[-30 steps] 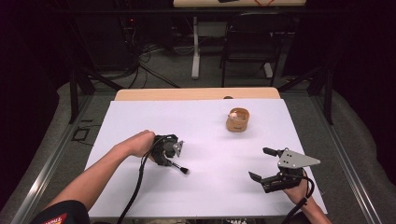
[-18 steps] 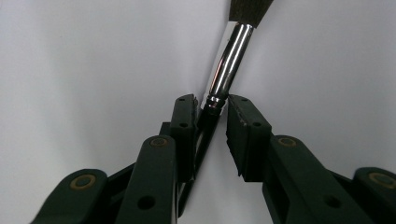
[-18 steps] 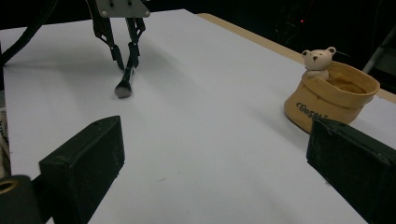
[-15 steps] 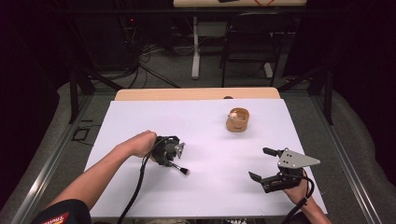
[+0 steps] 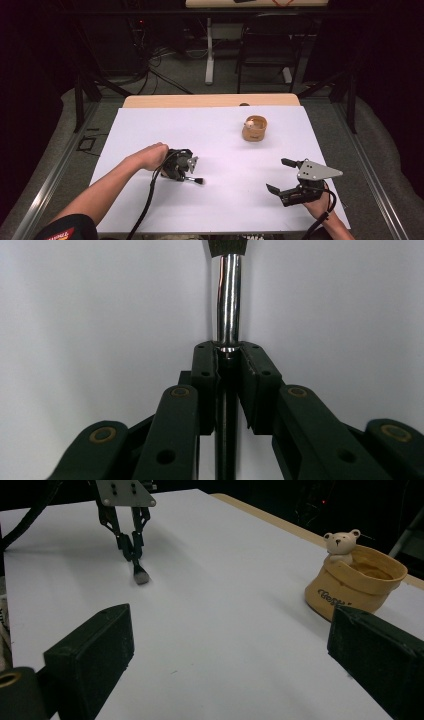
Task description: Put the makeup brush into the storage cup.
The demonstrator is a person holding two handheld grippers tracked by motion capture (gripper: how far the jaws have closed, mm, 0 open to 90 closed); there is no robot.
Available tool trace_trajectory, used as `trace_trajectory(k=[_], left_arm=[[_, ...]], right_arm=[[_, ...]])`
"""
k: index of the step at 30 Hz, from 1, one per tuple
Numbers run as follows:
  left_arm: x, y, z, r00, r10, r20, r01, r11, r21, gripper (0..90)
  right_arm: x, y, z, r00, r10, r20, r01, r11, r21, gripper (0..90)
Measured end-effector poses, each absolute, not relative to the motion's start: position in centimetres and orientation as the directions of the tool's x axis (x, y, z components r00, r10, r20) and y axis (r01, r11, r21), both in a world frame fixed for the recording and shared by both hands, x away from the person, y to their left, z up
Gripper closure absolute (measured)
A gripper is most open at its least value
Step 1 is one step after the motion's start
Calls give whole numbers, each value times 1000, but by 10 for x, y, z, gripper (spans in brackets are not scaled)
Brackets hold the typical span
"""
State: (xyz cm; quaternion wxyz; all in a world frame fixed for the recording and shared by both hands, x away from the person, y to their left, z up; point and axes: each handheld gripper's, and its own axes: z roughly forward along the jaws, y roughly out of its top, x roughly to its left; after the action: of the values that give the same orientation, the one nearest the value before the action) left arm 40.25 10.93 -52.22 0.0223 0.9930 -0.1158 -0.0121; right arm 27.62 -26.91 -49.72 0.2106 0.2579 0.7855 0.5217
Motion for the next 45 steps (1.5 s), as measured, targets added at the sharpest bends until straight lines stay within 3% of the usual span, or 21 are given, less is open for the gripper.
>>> trace_trajectory(k=[6, 28, 45], left_arm=[[401, 110, -520, 972, -232, -21, -231, -972, 43, 782], [394, 111, -497, 989, -146, 0, -143, -972, 187, 783], [391, 114, -483, 999, -40, 15, -43, -937, 346, 783]], right_arm=[[276, -269, -497, -774, 630, -58, 195, 324, 926, 42], [277, -269, -498, -763, 645, -55, 218, 336, 916, 46], [280, -269, -499, -753, 657, -39, 241, 330, 913, 48]])
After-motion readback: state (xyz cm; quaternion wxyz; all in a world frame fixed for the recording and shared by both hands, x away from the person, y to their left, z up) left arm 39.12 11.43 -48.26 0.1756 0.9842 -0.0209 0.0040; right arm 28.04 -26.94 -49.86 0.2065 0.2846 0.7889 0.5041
